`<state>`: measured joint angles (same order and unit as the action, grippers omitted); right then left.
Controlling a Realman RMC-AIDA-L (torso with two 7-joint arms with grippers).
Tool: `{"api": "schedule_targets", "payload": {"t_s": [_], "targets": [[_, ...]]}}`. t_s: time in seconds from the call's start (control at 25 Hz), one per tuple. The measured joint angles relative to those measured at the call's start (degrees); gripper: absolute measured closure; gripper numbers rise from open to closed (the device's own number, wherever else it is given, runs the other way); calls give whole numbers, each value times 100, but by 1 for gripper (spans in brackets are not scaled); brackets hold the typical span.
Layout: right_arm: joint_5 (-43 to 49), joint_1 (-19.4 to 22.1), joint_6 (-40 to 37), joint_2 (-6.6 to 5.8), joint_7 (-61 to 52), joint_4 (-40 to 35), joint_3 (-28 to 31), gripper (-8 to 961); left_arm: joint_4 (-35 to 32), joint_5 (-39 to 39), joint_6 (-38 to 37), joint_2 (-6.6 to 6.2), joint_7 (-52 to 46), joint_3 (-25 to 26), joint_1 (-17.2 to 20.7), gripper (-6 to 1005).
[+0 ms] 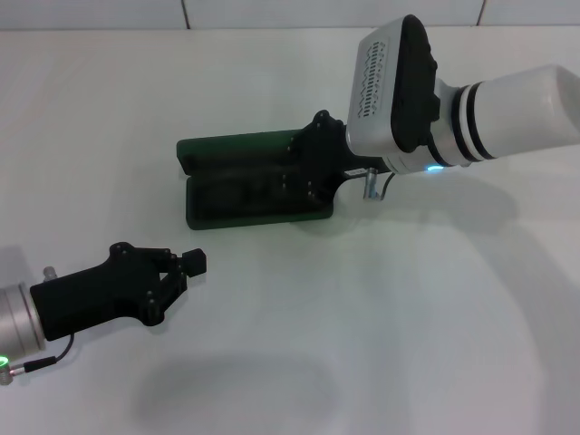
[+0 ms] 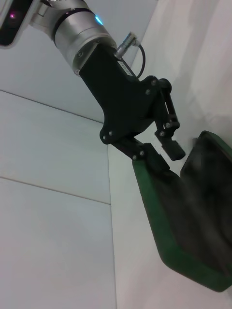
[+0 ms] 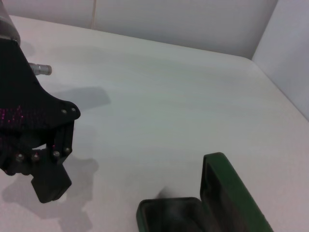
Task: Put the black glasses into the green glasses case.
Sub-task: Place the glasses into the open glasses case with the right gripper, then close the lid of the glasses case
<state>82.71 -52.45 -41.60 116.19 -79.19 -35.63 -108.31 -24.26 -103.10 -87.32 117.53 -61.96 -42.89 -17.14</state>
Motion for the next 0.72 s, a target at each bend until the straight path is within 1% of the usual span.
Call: {"api": "schedule_targets", "payload": {"t_s": [0.2,0.28,0.32,0.36,0.44,0.48,0.56,0.6,0.64,0.72], "targets": [[-12,9,-14,0,0,-15,7,729,0,0,0,-1,0,0,0,942],[-26,55,-58,0,-4,-85,46,729,0,1,1,-2,0,1,0,941],[-37,204,-216,-5,-35,-259,222,729,0,2,1,-3,0,1,0,941],[-37,204,-216,-5,-35,-259,222,729,0,2,1,-3,0,0,0,941],[-45,568,-749,-26,-64,-553,717,728,5,23,3,-2,0,5,-19,940],[-37,685,-963,-32,-67,-616,885,728,16,33,3,4,-2,10,-46,940],[-19,1138,-1791,-43,-60,-748,1636,728,39,48,10,23,-48,27,-142,939],[-6,1293,-2047,-47,-52,-753,1888,728,45,51,21,31,-79,33,-184,939],[0,1589,-2486,-66,-23,-716,2334,728,51,50,54,47,-138,35,-243,939],[7,1846,-2801,-98,53,-635,2685,706,62,49,198,95,-256,39,-363,938]]}}
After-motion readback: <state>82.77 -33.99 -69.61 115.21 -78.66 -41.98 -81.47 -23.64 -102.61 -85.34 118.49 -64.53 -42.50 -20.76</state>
